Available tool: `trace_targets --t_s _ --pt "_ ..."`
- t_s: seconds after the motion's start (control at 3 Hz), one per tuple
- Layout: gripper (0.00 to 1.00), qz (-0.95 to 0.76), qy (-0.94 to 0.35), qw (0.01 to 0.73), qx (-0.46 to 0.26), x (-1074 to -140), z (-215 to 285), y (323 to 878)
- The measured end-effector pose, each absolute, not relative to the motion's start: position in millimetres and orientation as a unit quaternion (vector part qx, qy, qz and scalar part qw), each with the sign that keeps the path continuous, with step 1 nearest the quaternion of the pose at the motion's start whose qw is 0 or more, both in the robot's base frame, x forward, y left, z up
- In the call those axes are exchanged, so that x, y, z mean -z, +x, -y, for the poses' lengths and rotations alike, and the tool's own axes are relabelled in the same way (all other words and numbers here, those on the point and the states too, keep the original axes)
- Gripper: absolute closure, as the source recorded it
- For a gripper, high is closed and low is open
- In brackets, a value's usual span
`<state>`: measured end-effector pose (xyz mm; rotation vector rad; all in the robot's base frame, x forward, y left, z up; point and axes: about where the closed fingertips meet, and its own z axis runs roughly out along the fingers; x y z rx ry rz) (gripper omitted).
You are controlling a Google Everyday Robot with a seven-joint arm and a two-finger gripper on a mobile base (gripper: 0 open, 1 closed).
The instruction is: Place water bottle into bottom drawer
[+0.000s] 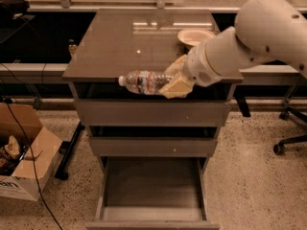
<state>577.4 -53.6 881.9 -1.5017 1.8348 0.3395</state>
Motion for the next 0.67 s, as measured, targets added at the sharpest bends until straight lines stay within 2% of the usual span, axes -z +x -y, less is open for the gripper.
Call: trace_targets --t_s 0.33,0.67 --pt "1.0 -0.731 -0.572 0.336 -0.161 -838.1 51.9 536.0" --pt "1.0 -0.746 -0.545 0.329 -0.195 -789.0 40.1 532.8"
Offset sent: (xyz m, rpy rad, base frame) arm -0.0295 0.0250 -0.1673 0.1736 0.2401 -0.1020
